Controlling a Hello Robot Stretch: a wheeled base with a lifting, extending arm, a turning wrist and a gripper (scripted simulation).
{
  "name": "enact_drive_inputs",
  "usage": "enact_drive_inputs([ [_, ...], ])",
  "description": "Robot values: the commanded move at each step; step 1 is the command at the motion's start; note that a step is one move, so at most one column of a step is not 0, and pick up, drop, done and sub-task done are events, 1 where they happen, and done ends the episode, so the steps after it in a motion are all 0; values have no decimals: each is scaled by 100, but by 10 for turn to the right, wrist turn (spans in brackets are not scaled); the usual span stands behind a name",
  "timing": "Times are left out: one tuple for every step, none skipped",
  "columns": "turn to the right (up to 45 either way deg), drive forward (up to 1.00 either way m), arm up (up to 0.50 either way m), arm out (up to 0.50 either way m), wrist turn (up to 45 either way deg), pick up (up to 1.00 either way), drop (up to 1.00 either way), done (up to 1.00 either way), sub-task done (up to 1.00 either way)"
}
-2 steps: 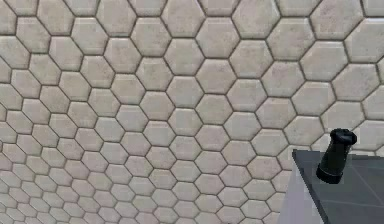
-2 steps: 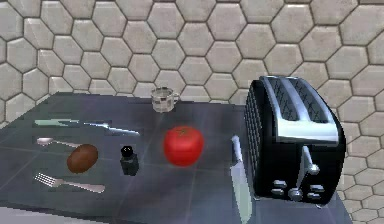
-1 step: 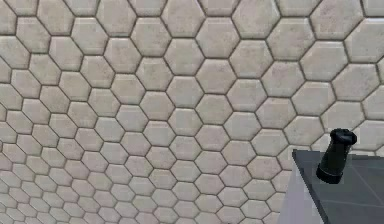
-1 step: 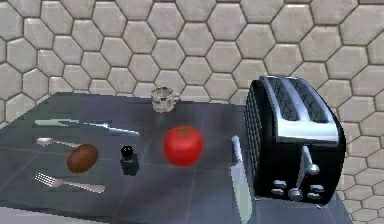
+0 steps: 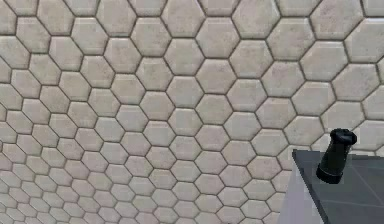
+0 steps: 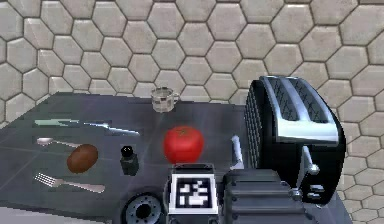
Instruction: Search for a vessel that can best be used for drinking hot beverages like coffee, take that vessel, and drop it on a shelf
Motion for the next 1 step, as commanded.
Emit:
enact_drive_inputs([
  [0, 0, 0, 48, 0, 0, 0, 0, 0],
])
